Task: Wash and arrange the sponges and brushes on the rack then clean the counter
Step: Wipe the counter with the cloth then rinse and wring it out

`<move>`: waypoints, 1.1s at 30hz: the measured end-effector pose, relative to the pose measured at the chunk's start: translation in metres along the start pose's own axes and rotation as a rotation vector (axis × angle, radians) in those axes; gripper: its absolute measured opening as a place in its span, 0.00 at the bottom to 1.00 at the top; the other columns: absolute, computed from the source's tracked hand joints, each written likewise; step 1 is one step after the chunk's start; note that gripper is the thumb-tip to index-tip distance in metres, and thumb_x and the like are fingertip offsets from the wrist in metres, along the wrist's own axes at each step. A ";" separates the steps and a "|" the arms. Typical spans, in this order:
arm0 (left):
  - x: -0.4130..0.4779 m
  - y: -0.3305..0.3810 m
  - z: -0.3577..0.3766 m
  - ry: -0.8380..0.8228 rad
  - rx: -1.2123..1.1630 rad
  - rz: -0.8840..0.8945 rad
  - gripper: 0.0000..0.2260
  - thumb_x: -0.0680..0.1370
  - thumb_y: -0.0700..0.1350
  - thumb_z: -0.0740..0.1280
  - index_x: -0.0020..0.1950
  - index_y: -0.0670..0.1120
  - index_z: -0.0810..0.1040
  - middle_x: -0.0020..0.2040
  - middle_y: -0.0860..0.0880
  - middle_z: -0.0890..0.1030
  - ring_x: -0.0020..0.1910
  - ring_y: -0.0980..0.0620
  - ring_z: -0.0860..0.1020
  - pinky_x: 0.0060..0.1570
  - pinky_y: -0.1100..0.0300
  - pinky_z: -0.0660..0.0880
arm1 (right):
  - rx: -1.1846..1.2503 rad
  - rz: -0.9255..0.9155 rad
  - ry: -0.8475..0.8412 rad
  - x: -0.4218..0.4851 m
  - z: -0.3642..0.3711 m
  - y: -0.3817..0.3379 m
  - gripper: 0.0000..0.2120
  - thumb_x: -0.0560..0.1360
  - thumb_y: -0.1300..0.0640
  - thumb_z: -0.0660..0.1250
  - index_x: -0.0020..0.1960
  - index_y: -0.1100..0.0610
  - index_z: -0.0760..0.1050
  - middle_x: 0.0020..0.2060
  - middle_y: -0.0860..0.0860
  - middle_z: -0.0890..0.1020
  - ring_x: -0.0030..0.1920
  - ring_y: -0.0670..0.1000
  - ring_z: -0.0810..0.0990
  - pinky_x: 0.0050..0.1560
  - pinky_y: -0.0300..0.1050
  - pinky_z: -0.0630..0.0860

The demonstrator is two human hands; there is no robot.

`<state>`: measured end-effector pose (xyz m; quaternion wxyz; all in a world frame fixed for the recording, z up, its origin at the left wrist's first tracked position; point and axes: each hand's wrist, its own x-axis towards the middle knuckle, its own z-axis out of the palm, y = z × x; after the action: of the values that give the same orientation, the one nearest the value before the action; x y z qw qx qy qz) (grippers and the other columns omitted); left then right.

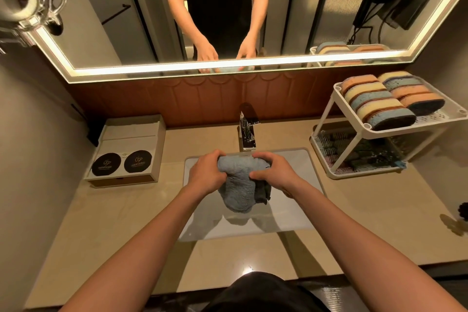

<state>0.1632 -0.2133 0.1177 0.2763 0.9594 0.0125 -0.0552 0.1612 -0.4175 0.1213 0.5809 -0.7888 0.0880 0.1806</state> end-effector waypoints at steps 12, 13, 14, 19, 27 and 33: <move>-0.001 -0.016 0.014 0.179 0.087 0.032 0.10 0.81 0.48 0.66 0.59 0.59 0.80 0.53 0.50 0.72 0.54 0.47 0.75 0.43 0.54 0.75 | -0.710 -0.170 0.281 -0.005 0.015 0.014 0.11 0.77 0.42 0.68 0.54 0.45 0.82 0.59 0.50 0.68 0.63 0.55 0.65 0.67 0.53 0.67; -0.002 -0.018 0.016 0.204 0.035 0.011 0.10 0.81 0.48 0.65 0.60 0.59 0.79 0.54 0.50 0.71 0.53 0.47 0.76 0.42 0.56 0.73 | -0.755 -0.235 0.290 -0.005 0.015 0.013 0.11 0.76 0.41 0.67 0.53 0.44 0.82 0.62 0.50 0.68 0.67 0.55 0.62 0.69 0.53 0.63; -0.003 -0.019 0.018 0.221 -0.062 -0.049 0.12 0.81 0.49 0.65 0.64 0.59 0.76 0.56 0.49 0.71 0.53 0.46 0.77 0.44 0.56 0.73 | -0.784 -0.306 0.296 -0.006 0.016 0.011 0.11 0.76 0.41 0.67 0.53 0.44 0.83 0.65 0.49 0.69 0.68 0.54 0.62 0.70 0.54 0.62; -0.005 0.004 0.020 0.058 -0.943 -0.654 0.30 0.81 0.55 0.65 0.76 0.44 0.57 0.69 0.39 0.65 0.54 0.40 0.79 0.50 0.48 0.83 | -0.699 -0.471 0.351 -0.012 0.032 -0.001 0.14 0.76 0.38 0.64 0.48 0.46 0.82 0.38 0.42 0.83 0.41 0.45 0.80 0.44 0.48 0.78; -0.010 0.015 0.012 -0.447 -1.350 -0.493 0.20 0.81 0.56 0.64 0.59 0.40 0.80 0.45 0.42 0.86 0.46 0.45 0.85 0.46 0.53 0.79 | -0.131 -0.245 0.067 -0.026 0.065 0.000 0.08 0.76 0.46 0.69 0.51 0.47 0.84 0.43 0.45 0.86 0.47 0.46 0.84 0.51 0.49 0.82; -0.003 -0.013 -0.008 -0.393 -1.124 -0.455 0.11 0.81 0.45 0.60 0.54 0.41 0.78 0.40 0.43 0.84 0.36 0.45 0.82 0.37 0.56 0.79 | 0.383 -0.056 -0.125 -0.023 0.061 -0.008 0.12 0.79 0.56 0.65 0.57 0.58 0.83 0.51 0.57 0.87 0.56 0.56 0.85 0.55 0.45 0.82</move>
<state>0.1605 -0.1981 0.1181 0.7161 0.6133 0.1922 -0.2723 0.1315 -0.3590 0.1219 0.7294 -0.6533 0.0623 0.1929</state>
